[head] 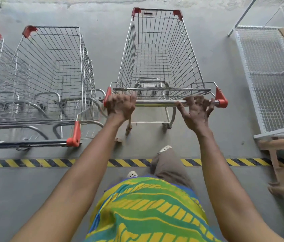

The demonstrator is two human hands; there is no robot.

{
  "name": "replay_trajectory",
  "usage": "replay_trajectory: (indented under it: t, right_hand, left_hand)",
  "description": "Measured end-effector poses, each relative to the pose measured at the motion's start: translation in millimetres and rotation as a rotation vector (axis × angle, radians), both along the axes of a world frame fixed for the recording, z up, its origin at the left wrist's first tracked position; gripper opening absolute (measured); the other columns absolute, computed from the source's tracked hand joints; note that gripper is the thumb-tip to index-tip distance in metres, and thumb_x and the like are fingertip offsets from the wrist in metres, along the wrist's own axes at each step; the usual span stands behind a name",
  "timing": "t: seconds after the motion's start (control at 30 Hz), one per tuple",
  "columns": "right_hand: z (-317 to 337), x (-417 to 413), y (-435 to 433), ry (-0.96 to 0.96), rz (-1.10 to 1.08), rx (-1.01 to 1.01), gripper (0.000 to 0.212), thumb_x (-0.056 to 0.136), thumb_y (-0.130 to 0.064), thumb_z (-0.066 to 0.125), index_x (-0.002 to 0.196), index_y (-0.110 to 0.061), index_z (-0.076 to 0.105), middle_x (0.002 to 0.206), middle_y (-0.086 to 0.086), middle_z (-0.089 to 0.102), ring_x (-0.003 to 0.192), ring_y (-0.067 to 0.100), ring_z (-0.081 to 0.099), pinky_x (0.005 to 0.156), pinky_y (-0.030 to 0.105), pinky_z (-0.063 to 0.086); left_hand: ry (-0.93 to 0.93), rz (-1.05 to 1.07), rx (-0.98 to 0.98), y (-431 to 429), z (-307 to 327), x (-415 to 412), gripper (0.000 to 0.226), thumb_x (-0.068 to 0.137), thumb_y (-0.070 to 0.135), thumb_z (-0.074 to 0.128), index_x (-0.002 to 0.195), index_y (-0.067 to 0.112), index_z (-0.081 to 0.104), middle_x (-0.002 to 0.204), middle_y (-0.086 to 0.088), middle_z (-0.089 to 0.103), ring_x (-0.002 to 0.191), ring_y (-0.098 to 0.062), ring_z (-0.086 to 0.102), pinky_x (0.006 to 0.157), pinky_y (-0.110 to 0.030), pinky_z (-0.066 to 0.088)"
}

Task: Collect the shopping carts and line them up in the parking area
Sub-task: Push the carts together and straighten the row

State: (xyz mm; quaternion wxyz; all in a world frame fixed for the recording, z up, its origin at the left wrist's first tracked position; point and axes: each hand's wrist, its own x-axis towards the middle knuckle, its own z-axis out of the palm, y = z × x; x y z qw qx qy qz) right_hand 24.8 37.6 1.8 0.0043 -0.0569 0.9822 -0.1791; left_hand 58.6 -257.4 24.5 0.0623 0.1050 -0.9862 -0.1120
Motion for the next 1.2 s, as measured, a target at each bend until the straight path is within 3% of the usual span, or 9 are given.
replay_trajectory:
  t: [0.2, 0.3, 0.4, 0.47, 0.6, 0.7, 0.8, 0.9, 1.2]
  right_hand:
    - [4.6, -43.2, -40.3, -0.019, -0.077, -0.075, 0.058, 0.097, -0.076, 0.030, 0.122, -0.034, 0.060, 0.140, 0.001, 0.039, 0.152, 0.015, 0.014, 0.121, 0.057, -0.020]
    - [9.8, -32.5, -96.7, 0.052, 0.018, -0.146, 0.050, 0.098, -0.066, 0.047, 0.131, -0.030, 0.058, 0.145, 0.002, 0.043, 0.147, 0.016, 0.023, 0.124, 0.054, -0.003]
    - [15.2, -5.6, -166.6, 0.161, 0.269, -0.210, 0.048, 0.097, -0.052, 0.056, 0.135, -0.023, 0.054, 0.146, 0.008, 0.045, 0.145, 0.023, 0.029, 0.125, 0.048, 0.010]
    - [19.3, 14.8, -209.6, 0.186, 0.421, -0.252, 0.045, 0.096, -0.047, 0.055, 0.134, -0.022, 0.055, 0.146, 0.011, 0.046, 0.143, 0.030, 0.034, 0.125, 0.048, 0.014]
    - [26.2, 76.0, -291.2, 0.135, 0.509, -0.293, 0.047, 0.098, -0.057, 0.051, 0.127, -0.022, 0.063, 0.142, 0.011, 0.049, 0.135, 0.033, 0.042, 0.117, 0.049, 0.027]
    - [26.7, 128.3, -345.1, 0.089, 0.534, -0.236, 0.044, 0.096, -0.056, 0.054, 0.127, -0.026, 0.064, 0.140, 0.007, 0.050, 0.132, 0.030, 0.042, 0.118, 0.045, 0.022]
    - [30.3, 167.8, -385.1, 0.097, 0.585, -0.166, 0.039, 0.094, -0.053, 0.059, 0.124, -0.029, 0.065, 0.129, 0.002, 0.057, 0.127, 0.026, 0.047, 0.123, 0.044, 0.018]
    - [37.5, 192.2, -409.8, 0.087, 0.607, -0.106, 0.038, 0.093, -0.051, 0.056, 0.124, -0.029, 0.063, 0.121, 0.002, 0.059, 0.118, 0.028, 0.051, 0.109, 0.043, 0.030]
    - [23.9, 225.3, -470.6, 0.033, 0.620, -0.016, 0.039, 0.094, -0.057, 0.050, 0.122, -0.031, 0.058, 0.112, -0.001, 0.057, 0.105, 0.026, 0.053, 0.100, 0.047, 0.039]
  left_hand:
    - [-0.139, -0.037, 0.027, -8.5, 12.1, -44.6, 0.069, 0.104, 0.059, 0.008, 0.065, 0.021, 0.050, 0.061, 0.007, 0.052, 0.064, -0.013, 0.054, 0.125, -0.050, 0.009]
    - [-0.185, -0.149, 0.208, -18.6, 15.3, -38.3, 0.058, 0.102, 0.058, 0.019, 0.101, 0.028, 0.068, 0.093, 0.006, 0.069, 0.097, -0.016, 0.064, 0.125, -0.050, 0.002]
    - [-0.034, -0.174, 0.619, -40.2, 27.2, -2.3, 0.031, 0.098, 0.031, 0.050, 0.117, 0.019, 0.071, 0.118, 0.000, 0.070, 0.112, -0.015, 0.063, 0.117, -0.046, 0.035]
    - [0.103, -0.075, 0.722, -66.9, 37.6, 36.3, 0.025, 0.096, 0.023, 0.055, 0.112, 0.018, 0.074, 0.115, 0.002, 0.071, 0.105, -0.012, 0.064, 0.100, -0.037, 0.050]
    - [0.175, 0.117, 0.605, -150.0, 35.6, 130.3, 0.023, 0.097, 0.021, 0.057, 0.108, 0.021, 0.077, 0.104, 0.006, 0.076, 0.094, -0.008, 0.066, 0.087, -0.027, 0.051]
    - [0.177, 0.216, 0.521, -214.2, 24.2, 183.7, 0.022, 0.098, 0.020, 0.056, 0.105, 0.021, 0.077, 0.098, 0.003, 0.076, 0.091, -0.008, 0.063, 0.083, -0.023, 0.045]
    - [0.134, 0.268, 0.483, -270.0, 19.2, 215.7, 0.022, 0.097, 0.023, 0.055, 0.101, 0.021, 0.077, 0.096, 0.000, 0.076, 0.090, -0.019, 0.068, 0.085, -0.033, 0.052]
    - [0.124, 0.305, 0.497, -311.9, 19.4, 232.5, 0.023, 0.096, 0.024, 0.054, 0.100, 0.020, 0.076, 0.092, -0.005, 0.076, 0.086, -0.027, 0.069, 0.083, -0.044, 0.055]
    - [0.168, 0.209, 0.292, -365.8, 21.2, 275.6, 0.025, 0.097, 0.025, 0.051, 0.098, 0.016, 0.073, 0.097, -0.003, 0.072, 0.090, -0.023, 0.061, 0.096, -0.042, 0.039]
